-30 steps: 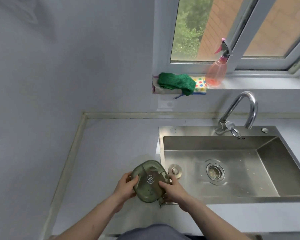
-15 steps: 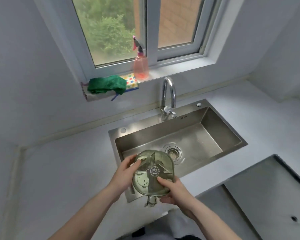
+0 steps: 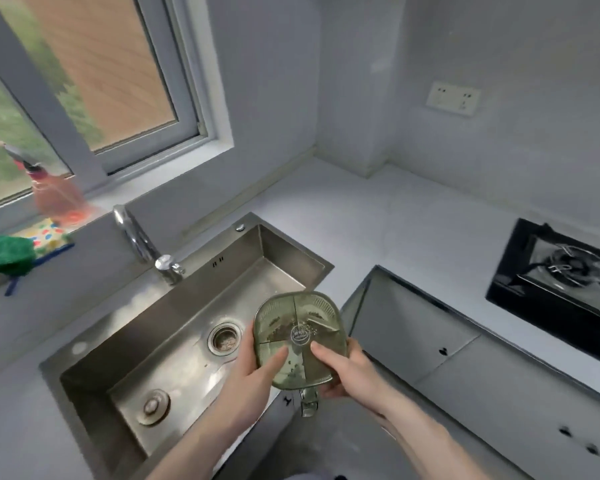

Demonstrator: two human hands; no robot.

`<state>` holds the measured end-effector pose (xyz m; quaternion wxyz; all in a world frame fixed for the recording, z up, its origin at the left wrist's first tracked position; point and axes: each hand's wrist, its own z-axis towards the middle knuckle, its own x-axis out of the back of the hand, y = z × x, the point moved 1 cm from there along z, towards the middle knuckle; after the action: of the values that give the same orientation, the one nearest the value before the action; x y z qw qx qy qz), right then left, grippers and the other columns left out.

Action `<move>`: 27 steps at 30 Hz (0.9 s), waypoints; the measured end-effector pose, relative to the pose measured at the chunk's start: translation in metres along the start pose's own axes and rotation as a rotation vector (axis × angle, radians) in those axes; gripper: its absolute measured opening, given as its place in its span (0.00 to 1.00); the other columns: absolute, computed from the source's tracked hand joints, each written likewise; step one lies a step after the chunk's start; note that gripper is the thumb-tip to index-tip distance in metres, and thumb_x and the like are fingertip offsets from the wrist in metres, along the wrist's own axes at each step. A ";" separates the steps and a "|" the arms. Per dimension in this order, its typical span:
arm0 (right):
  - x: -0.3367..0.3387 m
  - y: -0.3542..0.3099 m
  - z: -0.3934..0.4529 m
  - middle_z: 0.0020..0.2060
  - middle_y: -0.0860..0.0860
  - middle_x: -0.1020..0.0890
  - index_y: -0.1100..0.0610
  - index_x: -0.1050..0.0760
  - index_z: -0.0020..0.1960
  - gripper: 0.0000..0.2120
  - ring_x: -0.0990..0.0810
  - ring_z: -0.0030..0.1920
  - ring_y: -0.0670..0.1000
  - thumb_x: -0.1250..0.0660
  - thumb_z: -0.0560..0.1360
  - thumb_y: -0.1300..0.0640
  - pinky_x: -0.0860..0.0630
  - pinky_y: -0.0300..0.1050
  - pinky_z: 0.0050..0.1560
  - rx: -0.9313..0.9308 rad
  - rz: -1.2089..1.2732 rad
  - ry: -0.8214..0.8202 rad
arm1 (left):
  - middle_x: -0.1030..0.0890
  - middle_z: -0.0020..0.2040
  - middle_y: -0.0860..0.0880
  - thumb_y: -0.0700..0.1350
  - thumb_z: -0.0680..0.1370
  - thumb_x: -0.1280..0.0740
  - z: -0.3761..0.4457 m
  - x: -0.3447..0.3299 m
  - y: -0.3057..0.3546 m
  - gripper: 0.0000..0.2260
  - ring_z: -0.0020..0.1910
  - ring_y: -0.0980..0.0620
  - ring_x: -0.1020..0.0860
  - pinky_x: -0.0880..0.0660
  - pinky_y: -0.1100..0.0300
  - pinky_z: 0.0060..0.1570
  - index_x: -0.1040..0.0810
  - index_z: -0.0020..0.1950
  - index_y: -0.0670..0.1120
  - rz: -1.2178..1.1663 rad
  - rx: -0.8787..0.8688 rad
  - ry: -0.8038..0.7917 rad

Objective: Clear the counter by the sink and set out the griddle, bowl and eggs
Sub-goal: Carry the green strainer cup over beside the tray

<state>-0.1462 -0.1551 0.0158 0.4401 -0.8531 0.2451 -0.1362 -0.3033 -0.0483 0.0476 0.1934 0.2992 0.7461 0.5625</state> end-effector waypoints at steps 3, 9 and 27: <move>0.055 0.005 -0.012 0.43 0.53 0.15 0.51 0.31 0.61 0.34 0.18 0.36 0.51 0.24 0.65 0.32 0.17 0.56 0.49 0.000 0.066 0.075 | 0.18 0.64 0.53 0.35 0.82 0.34 0.012 -0.055 0.010 0.23 0.58 0.65 0.19 0.24 0.74 0.49 0.32 0.75 0.52 0.038 -0.028 -0.118; 0.148 0.025 -0.050 0.38 0.50 0.17 0.53 0.26 0.59 0.25 0.20 0.35 0.51 0.29 0.73 0.35 0.19 0.48 0.42 0.032 0.229 0.238 | 0.18 0.63 0.61 0.38 0.83 0.34 0.040 -0.149 0.026 0.25 0.62 0.66 0.21 0.25 0.65 0.64 0.34 0.76 0.57 0.174 -0.060 -0.439; 0.323 0.054 -0.110 0.42 0.49 0.15 0.53 0.28 0.62 0.24 0.17 0.34 0.50 0.31 0.76 0.37 0.18 0.47 0.44 0.015 0.637 0.871 | 0.24 0.72 0.62 0.49 0.78 0.31 0.125 -0.418 0.058 0.32 0.73 0.62 0.28 0.35 0.48 0.76 0.39 0.79 0.64 0.353 -0.126 -1.203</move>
<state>0.0611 -0.4308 0.0404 0.3233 -0.5978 0.6507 -0.3388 0.0999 -0.2249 0.0460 0.5007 0.6701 0.4113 0.3620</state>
